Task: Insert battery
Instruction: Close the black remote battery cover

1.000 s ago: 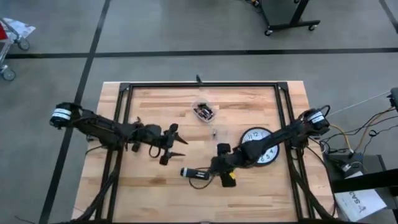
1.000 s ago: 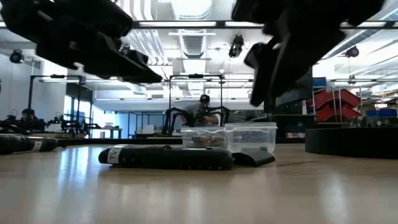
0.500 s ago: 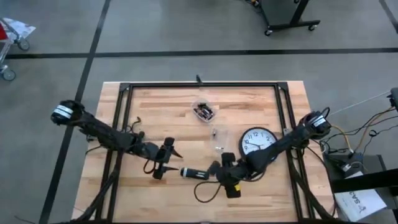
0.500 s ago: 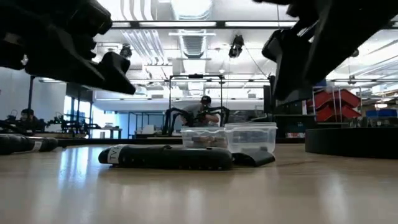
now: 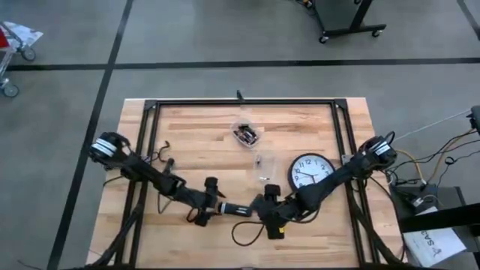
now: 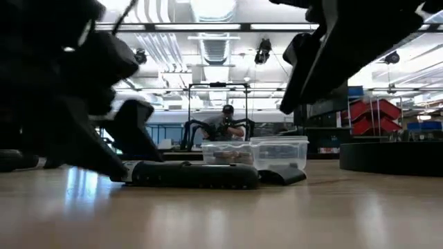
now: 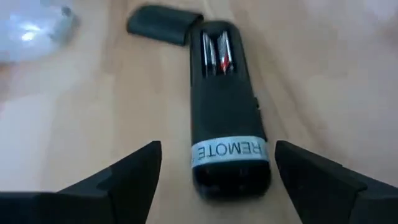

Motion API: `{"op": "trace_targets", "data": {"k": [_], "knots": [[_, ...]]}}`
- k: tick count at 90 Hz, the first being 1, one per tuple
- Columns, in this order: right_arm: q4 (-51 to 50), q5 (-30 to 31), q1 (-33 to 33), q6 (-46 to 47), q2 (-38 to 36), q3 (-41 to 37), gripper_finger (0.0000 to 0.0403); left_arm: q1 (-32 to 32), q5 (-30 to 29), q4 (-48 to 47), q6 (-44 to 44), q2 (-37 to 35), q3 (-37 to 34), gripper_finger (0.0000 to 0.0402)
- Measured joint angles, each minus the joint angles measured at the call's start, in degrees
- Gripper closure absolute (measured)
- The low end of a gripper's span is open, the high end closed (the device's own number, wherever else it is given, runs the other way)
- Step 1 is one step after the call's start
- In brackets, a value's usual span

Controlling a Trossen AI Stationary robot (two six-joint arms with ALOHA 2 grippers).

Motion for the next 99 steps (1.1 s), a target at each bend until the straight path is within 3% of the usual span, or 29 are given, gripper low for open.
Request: {"op": "trace_targets", "data": {"k": [19, 28, 41, 54, 65, 89, 99], "knots": [[1.3, 0.2, 0.0, 0.2, 0.0, 0.2, 0.0148, 0.0, -0.9, 3.1, -5.4, 5.3, 1.4, 0.0123], [1.4, 0.2, 0.0, 0.5, 0.0, 0.4, 0.0157, -0.1, -0.8, 3.9, -7.0, 5.6, 0.8, 0.0157], [1.3, 0.1, -1.5, 6.0, 0.0, 1.0, 0.0173, 0.0, -0.8, 4.0, -9.0, 5.7, 0.0, 0.0242], [1.1, 0.5, -3.2, -0.9, 0.0, 1.2, 0.0193, 0.4, -0.9, 4.1, -9.2, 4.8, -1.2, 0.0245], [-0.6, -0.8, -4.9, -6.5, 0.0, 1.1, 0.0206, 1.7, -0.7, 3.2, -9.3, 0.8, -4.0, 0.0245], [0.0, -7.8, -11.3, -17.6, 0.0, 1.0, 0.0214, 6.2, -3.9, -9.2, -9.4, -13.3, -10.9, 0.0245], [1.6, -7.9, -13.8, -21.8, 0.0, 1.0, 0.0207, 8.6, -4.3, -13.6, -9.4, -18.6, -12.8, 0.0245]]}}
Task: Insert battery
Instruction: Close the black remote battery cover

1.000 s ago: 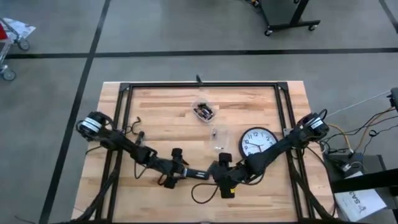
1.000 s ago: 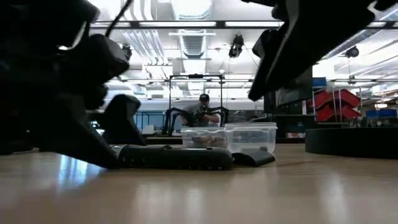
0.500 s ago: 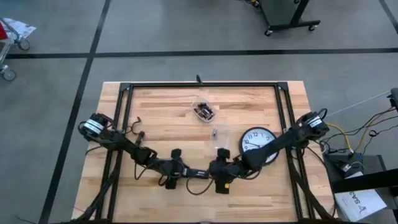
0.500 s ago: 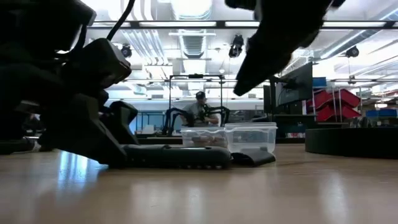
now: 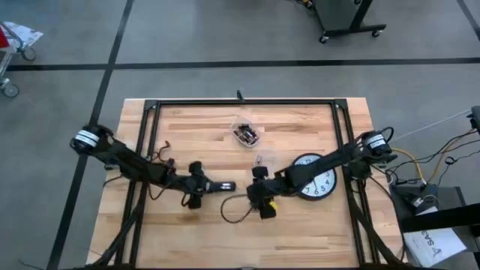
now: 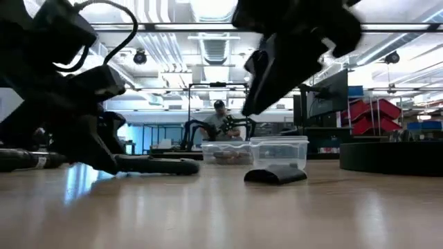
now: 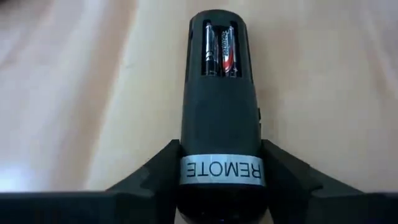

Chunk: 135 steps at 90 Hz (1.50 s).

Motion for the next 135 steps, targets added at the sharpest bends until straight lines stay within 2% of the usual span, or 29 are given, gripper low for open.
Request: {"op": "trace_targets", "data": {"k": [11, 24, 46, 79, 95, 106, 121, 135], "knots": [[0.9, -1.2, -2.2, -2.5, 0.0, 0.6, 0.0197, 2.5, -0.7, -1.9, 0.2, -4.1, -1.1, 0.0245], [1.2, -1.5, -3.2, -3.3, -0.1, 1.8, 0.0187, 3.5, -0.5, 0.3, 1.0, -6.8, -1.0, 0.0245], [0.9, -1.5, -3.3, 2.0, -0.5, 1.2, 0.0187, 7.1, 0.3, 1.3, 2.6, -5.5, -1.0, 0.0245], [-0.2, -1.0, -5.2, 9.1, -5.1, -2.3, 0.0194, 13.5, 5.3, 1.8, 6.0, -5.0, -1.0, 0.0245], [1.4, -4.4, -4.5, 18.3, -6.2, -8.2, 0.0186, 13.5, 5.8, 2.6, 6.0, -2.7, -1.0, 0.0245], [1.9, -4.2, -3.6, 21.6, -6.4, -10.1, 0.0179, 13.9, 6.2, 6.6, 6.9, 0.5, -1.0, 0.0245], [1.7, -3.8, -4.4, 23.3, -6.2, -11.9, 0.0181, 15.1, 6.6, 9.1, 7.4, 4.5, -0.6, 0.0245], [-1.5, -1.8, -7.3, 21.0, -6.2, -12.1, 0.0187, 15.6, 6.9, 9.7, 7.3, 5.9, 0.0, 0.0245]]}}
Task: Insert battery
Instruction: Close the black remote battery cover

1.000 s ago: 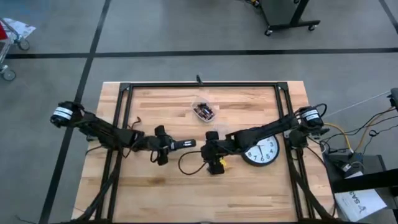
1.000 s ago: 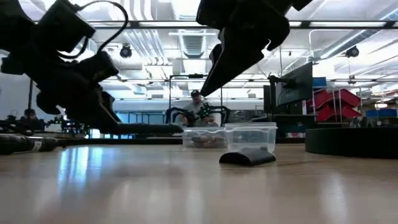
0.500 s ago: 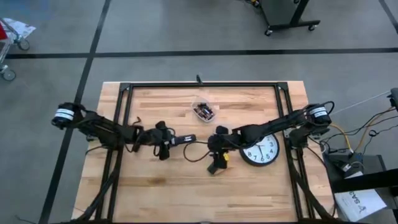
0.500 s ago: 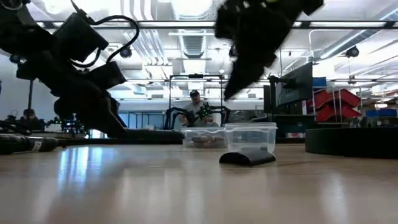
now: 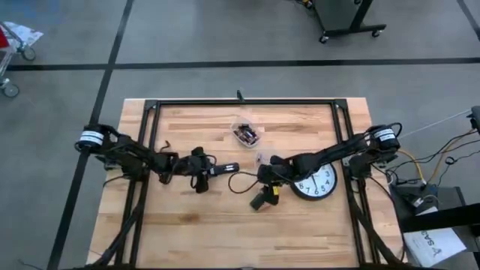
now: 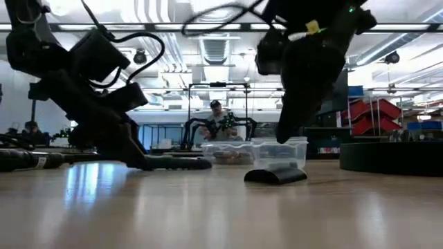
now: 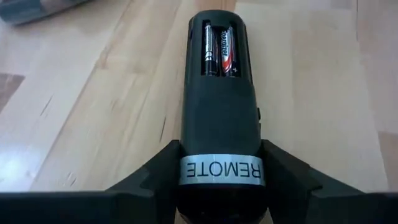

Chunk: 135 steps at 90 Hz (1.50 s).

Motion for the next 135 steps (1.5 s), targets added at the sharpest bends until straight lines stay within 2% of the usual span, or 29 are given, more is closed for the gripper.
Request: {"op": "trace_targets", "data": {"k": [14, 37, 55, 69, 83, 90, 97, 104, 114, 135], "knots": [[-1.4, 0.1, -3.1, -3.9, -0.6, -0.1, 0.0185, 0.1, 1.1, -0.2, 0.0, -0.3, 0.0, 0.0244], [-2.1, 0.5, -7.7, -16.1, -1.1, 2.0, 0.0181, 0.1, 2.0, -0.7, 0.2, -0.6, 0.0, 0.0176], [-2.7, -0.3, -11.2, -22.6, -2.3, 2.0, 0.0187, -0.1, 5.0, -2.5, 0.3, -3.0, 0.0, 0.0177], [-2.7, -5.6, -9.8, -22.9, -4.8, 1.7, 0.018, -0.3, 7.4, -6.9, 0.0, -7.5, -0.1, 0.0188], [-1.6, -8.8, -4.8, -22.1, -5.7, -0.2, 0.017, -0.9, 9.0, -8.3, 0.8, -10.6, 0.0, 0.0188], [2.9, -8.9, -2.0, -22.7, -4.8, -2.0, 0.0161, -1.5, 8.7, -8.7, 2.5, -10.4, 0.0, 0.0186], [10.4, -8.9, -0.3, -22.3, -4.5, -4.8, 0.0152, -1.6, 6.0, -8.5, 2.7, -9.5, 0.0, 0.0185], [19.0, -8.9, 0.1, -22.7, -4.5, -8.0, 0.0144, -1.4, 2.8, -7.4, 1.9, -8.8, 0.0, 0.0186], [29.4, -10.4, 0.1, -25.4, -4.5, -12.4, 0.0133, -1.5, 1.9, -3.0, 0.0, -6.9, 0.0, 0.0186], [34.9, -13.2, 0.4, -30.8, -3.5, -15.6, 0.0122, -1.6, -1.1, 6.4, -1.7, 2.1, 0.1, 0.0185]]}}
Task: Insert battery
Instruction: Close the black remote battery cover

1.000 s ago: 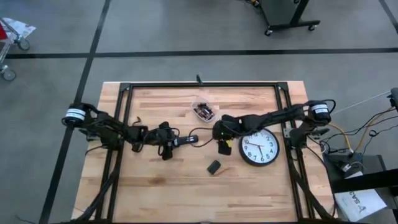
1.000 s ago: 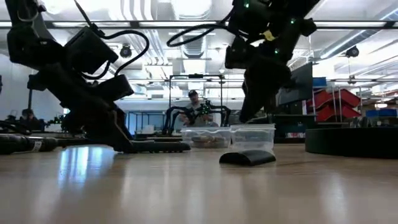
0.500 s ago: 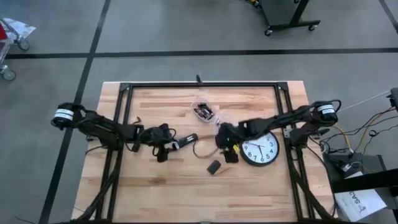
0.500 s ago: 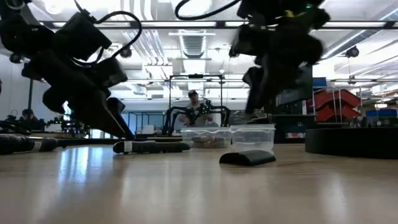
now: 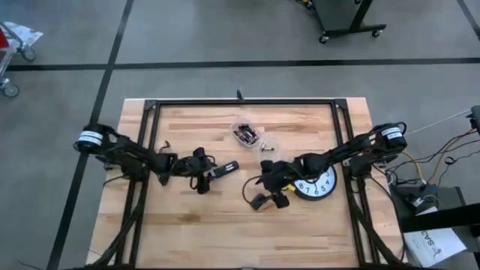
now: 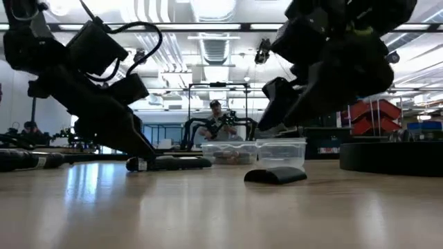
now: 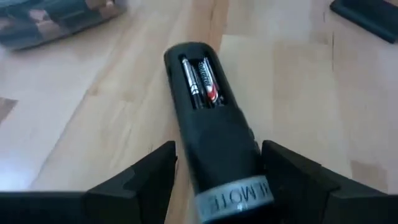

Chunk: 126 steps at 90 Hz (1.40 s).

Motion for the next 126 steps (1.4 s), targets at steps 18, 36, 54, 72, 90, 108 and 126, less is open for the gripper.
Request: {"op": "trace_targets", "data": {"k": [18, 36, 54, 72, 90, 108, 126], "knots": [[5.7, -1.5, 1.7, -0.4, 4.2, -0.3, 0.0131, -0.6, -1.0, 6.6, -1.4, 6.8, 0.0, 0.0195], [7.2, -1.0, 2.9, -3.2, 7.4, -0.2, 0.0133, -2.2, -1.2, 5.4, 0.7, 8.4, 0.1, 0.0222], [9.7, -1.0, 3.3, -5.0, 11.3, -0.3, 0.0121, -2.4, 2.0, 1.0, 4.1, 4.5, 0.1, 0.0238], [14.0, -1.7, 3.9, -6.3, 14.1, -0.2, 0.0117, -2.8, 6.1, -3.5, 6.5, 0.3, -0.1, 0.0226], [15.3, -2.7, 3.5, -6.5, 15.1, -1.1, 0.0132, -3.0, 6.0, -4.0, 6.9, -0.1, -0.1, 0.0192], [20.4, -7.4, 2.4, -5.2, 16.8, -2.8, 0.0149, -3.1, 6.0, -11.6, 7.1, -2.2, 3.2, 0.0173], [21.2, -8.4, 2.2, -5.8, 16.9, -3.4, 0.015, -3.1, 5.6, -25.0, 6.3, -4.9, 8.7, 0.0178]]}}
